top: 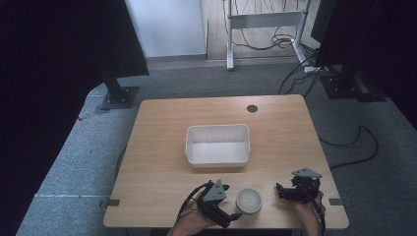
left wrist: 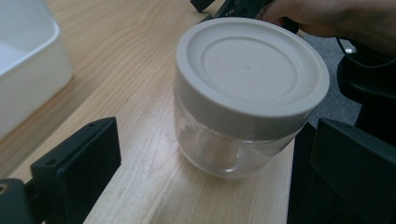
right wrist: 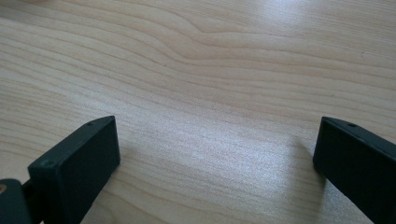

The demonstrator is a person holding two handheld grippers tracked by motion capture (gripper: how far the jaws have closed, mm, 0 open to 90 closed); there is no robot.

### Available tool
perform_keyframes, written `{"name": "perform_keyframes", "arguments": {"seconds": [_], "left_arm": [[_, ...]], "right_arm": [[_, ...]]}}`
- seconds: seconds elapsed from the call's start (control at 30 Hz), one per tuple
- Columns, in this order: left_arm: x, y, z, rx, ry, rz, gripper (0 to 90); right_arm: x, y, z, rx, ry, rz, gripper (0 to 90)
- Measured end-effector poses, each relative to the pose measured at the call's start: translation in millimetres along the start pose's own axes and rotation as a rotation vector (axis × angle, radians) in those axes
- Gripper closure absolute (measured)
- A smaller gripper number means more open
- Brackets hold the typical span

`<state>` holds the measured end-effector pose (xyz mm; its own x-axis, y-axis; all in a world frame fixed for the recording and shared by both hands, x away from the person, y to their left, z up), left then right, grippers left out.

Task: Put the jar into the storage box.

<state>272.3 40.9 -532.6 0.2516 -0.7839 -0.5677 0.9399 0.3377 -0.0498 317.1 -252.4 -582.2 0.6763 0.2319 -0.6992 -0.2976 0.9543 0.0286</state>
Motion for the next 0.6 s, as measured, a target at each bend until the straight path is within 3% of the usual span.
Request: {"name": "perform_keyframes", "arguments": {"seconds": [0.3,0.6], "left_arm": [[16.5,-6.4,2.5,0.01,0.005,-0.023,1.4],[33.3,-11.2,4.6,0.029,0.026,-0.001,1.6]], "right_arm": [[0.0,0.0,0.0,0.0,0.0,0.0,0.0],[0.0,0.0,0.0,0.0,0.0,0.0,0.0]]}}
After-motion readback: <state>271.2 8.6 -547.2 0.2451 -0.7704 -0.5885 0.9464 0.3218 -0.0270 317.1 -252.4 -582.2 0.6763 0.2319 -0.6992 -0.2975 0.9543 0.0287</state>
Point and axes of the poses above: each handheld gripper's, and its own axes: x roughly forward along the jaws, z roughly out of its top, y roughly to its left, the point moved 3 cm from there along x, roughly forward along the jaws, and after that the axes turned 1 degree about z, right-handed, at the moved point
